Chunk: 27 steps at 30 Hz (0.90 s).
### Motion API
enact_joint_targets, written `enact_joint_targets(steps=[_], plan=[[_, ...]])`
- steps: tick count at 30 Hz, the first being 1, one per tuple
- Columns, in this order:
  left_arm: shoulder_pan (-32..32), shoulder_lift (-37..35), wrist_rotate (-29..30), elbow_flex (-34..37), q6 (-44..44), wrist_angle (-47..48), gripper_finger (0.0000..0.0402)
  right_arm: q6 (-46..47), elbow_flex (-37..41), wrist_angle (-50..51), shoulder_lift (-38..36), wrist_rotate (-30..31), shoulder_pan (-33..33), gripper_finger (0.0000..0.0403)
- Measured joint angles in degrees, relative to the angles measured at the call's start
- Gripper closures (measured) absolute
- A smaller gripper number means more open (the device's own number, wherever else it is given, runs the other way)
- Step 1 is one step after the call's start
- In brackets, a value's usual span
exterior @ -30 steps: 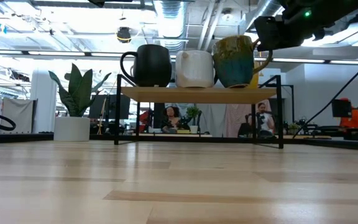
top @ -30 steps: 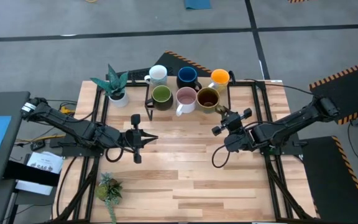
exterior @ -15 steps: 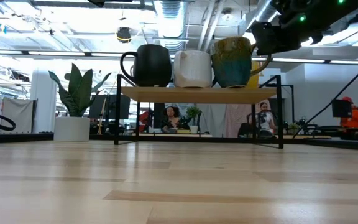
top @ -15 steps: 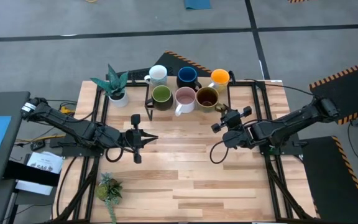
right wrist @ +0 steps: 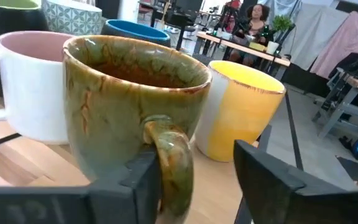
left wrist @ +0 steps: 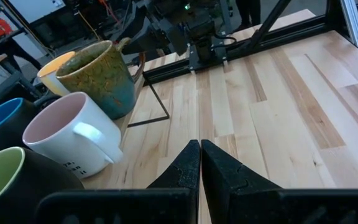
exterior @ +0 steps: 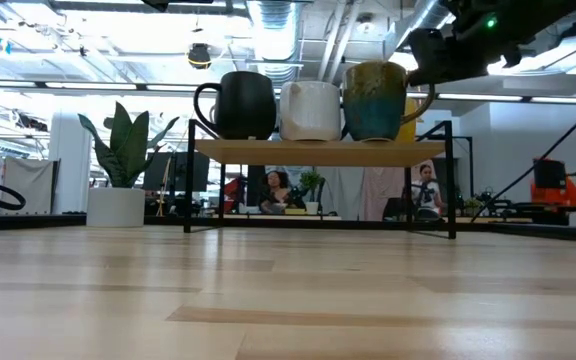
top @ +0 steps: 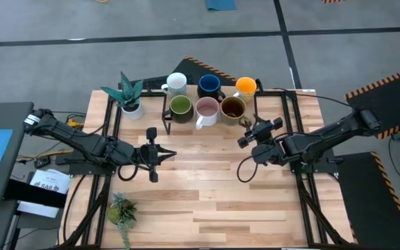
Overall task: Place coffee mugs
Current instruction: Put the brown mug on the shelf
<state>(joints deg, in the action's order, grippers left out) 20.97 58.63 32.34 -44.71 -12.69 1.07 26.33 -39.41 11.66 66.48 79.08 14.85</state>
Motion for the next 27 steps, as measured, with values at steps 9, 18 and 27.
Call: enact_joint_targets(steps=[9, 18, 27], plan=[[0.00, 0.00, 0.00, 0.00, 0.00, 0.49, 0.0401, -1.47, 0.01, 1.57, -4.47, -2.92, 0.55, 0.0157], [0.00, 0.00, 0.00, 0.00, 0.00, 0.54, 0.0401, -0.68, -0.01, 5.05, -9.76, -9.77, 0.47, 0.0157], [0.00, 0.00, 0.00, 0.00, 0.00, 0.58, 0.0401, 0.08, -0.05, 7.36, -11.15, -10.20, 0.48, 0.0157]])
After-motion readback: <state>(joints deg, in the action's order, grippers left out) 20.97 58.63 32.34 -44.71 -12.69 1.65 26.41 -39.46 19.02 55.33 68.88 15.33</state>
